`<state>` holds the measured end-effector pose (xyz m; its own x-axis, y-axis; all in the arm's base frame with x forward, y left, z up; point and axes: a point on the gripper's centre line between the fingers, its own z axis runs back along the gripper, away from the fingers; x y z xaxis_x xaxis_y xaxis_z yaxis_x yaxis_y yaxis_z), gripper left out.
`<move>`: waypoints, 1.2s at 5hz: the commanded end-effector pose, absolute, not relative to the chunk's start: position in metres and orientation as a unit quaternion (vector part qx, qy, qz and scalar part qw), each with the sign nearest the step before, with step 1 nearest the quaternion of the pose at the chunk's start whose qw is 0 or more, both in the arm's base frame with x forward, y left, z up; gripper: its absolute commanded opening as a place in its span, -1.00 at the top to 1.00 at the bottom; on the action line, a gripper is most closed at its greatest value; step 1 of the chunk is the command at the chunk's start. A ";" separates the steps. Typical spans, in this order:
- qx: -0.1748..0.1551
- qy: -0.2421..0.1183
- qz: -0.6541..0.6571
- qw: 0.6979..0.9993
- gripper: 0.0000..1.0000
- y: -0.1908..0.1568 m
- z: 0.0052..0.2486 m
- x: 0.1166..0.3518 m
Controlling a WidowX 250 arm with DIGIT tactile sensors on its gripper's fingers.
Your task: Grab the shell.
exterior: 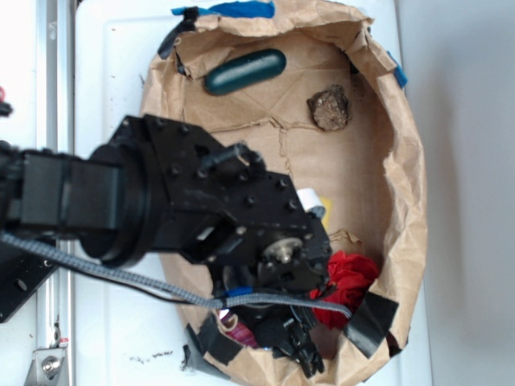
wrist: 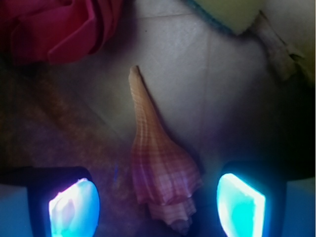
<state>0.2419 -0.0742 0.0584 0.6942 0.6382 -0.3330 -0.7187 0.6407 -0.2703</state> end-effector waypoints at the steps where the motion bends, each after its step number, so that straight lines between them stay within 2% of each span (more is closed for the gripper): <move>1: -0.192 0.108 0.355 0.909 -1.00 -0.087 0.030 0.233; 2: -0.202 0.154 0.349 0.902 -1.00 -0.093 0.019 0.234; 3: -0.202 0.165 0.352 0.899 -0.72 -0.093 0.018 0.235; 4: -0.205 0.168 0.360 0.894 1.00 -0.091 0.018 0.236; 6: -0.218 0.146 0.358 0.896 1.00 -0.085 0.031 0.241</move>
